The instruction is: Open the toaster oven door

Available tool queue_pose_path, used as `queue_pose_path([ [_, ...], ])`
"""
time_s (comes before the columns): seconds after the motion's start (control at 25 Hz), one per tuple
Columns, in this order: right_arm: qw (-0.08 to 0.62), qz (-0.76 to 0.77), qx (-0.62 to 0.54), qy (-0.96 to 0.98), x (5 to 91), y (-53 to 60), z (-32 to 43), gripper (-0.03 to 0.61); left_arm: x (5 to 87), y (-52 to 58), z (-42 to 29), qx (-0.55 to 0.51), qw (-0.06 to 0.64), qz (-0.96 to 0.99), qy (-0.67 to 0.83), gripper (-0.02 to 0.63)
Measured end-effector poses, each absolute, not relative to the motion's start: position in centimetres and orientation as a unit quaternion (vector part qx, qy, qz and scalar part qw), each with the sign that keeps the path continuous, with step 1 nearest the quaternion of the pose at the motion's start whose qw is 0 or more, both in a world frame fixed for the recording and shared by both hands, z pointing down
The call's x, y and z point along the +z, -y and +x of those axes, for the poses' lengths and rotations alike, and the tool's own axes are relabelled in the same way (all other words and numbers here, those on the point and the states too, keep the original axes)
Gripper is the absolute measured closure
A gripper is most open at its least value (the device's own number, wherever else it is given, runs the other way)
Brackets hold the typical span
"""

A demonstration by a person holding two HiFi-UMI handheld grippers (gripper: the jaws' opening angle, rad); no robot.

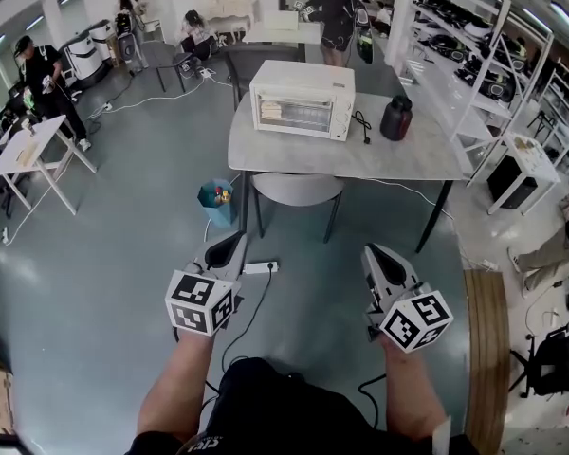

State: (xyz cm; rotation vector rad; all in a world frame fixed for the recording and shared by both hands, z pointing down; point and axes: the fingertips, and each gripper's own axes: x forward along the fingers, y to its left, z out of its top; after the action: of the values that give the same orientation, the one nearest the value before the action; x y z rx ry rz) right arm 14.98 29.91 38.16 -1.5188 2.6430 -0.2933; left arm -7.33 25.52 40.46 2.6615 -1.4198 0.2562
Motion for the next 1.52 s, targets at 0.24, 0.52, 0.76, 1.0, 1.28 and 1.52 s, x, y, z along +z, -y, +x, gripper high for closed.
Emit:
queue_pose_path([
  [0.24, 0.055, -0.499, -0.116, -0.857, 38.4, -28.1, 16.2, 0.586, 40.9, -23.7, -8.7, 0.083, 0.060, 0.858, 0.503, 0.606],
  [0.52, 0.051, -0.509, -0.129, -0.849, 39.0, -22.9, 15.8, 0.584, 40.5, -18.9, -10.2, 0.043, 0.050, 0.872, 0.485, 0.607],
  [0.76, 0.032, -0.515, -0.144, -0.845, 39.8, -16.5, 14.1, 0.584, 40.9, -12.2, -11.3, 0.042, 0.054, 0.882, 0.467, 0.606],
  [1.0, 0.024, -0.517, -0.156, -0.842, 40.4, -10.9, 12.2, 0.584, 42.0, -6.4, -12.5, 0.038, 0.075, 0.886, 0.456, 0.606],
  [1.28, 0.023, -0.522, -0.163, -0.837, 40.6, -6.5, 9.5, 0.584, 42.1, -1.5, -13.3, 0.027, 0.091, 0.895, 0.435, 0.606],
  [1.52, 0.019, -0.529, -0.167, -0.832, 40.9, -4.7, 8.1, 0.584, 43.3, 0.9, -14.6, 0.032, 0.109, 0.898, 0.425, 0.606],
])
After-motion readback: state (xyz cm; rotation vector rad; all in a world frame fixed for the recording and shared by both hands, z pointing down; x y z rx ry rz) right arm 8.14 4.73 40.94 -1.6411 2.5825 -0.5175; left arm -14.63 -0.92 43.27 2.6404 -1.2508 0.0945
